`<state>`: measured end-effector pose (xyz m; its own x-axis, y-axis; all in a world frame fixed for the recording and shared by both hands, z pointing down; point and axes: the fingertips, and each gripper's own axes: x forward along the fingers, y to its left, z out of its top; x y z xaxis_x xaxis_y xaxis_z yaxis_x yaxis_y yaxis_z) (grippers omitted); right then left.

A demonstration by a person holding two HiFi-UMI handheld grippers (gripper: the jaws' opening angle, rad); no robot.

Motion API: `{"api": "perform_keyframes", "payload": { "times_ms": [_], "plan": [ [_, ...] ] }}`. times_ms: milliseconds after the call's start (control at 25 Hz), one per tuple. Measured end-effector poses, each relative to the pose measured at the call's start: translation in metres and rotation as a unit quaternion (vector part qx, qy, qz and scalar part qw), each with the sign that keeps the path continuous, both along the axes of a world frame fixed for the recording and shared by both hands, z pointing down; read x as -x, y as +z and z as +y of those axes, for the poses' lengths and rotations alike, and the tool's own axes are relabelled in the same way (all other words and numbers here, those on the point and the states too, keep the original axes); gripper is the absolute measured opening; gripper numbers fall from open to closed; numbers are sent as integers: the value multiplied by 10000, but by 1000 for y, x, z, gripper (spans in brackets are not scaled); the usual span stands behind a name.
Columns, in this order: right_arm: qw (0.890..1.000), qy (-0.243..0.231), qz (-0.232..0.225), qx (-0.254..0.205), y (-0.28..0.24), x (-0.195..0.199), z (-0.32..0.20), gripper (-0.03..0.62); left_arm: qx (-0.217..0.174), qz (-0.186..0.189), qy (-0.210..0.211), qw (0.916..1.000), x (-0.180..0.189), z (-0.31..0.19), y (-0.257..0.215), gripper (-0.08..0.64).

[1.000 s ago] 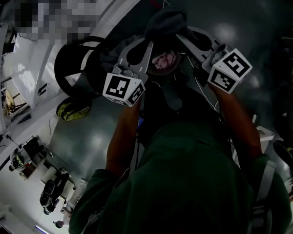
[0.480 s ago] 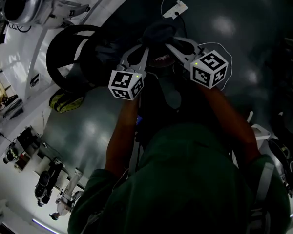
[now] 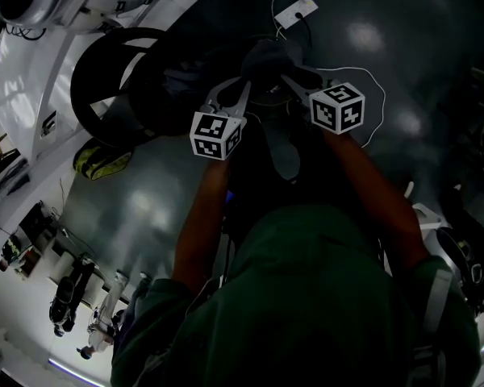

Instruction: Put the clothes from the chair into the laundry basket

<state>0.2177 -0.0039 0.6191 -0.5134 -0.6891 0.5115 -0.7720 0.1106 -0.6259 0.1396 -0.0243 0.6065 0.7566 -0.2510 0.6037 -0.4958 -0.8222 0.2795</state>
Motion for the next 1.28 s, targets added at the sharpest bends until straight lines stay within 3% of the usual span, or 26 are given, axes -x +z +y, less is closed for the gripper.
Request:
{"api": "perform_keyframes", "payload": {
  "times_ms": [80, 360, 880, 1280],
  "plan": [
    [9997, -37, 33, 225, 17, 6, 2, 114, 51, -32, -29, 10000, 8, -4, 7, 12],
    [9984, -104, 214, 513, 42, 29, -5, 113, 168, -70, -155, 9997, 41, -20, 27, 12],
    [9976, -238, 248, 599, 43, 79, -44, 112, 255, -65, -479, 9985, 103, -63, 33, 12],
    [9982, -316, 320, 402, 15, 103, -80, 112, -27, 128, -615, 9980, 127, -101, -4, 12]
  ]
}}
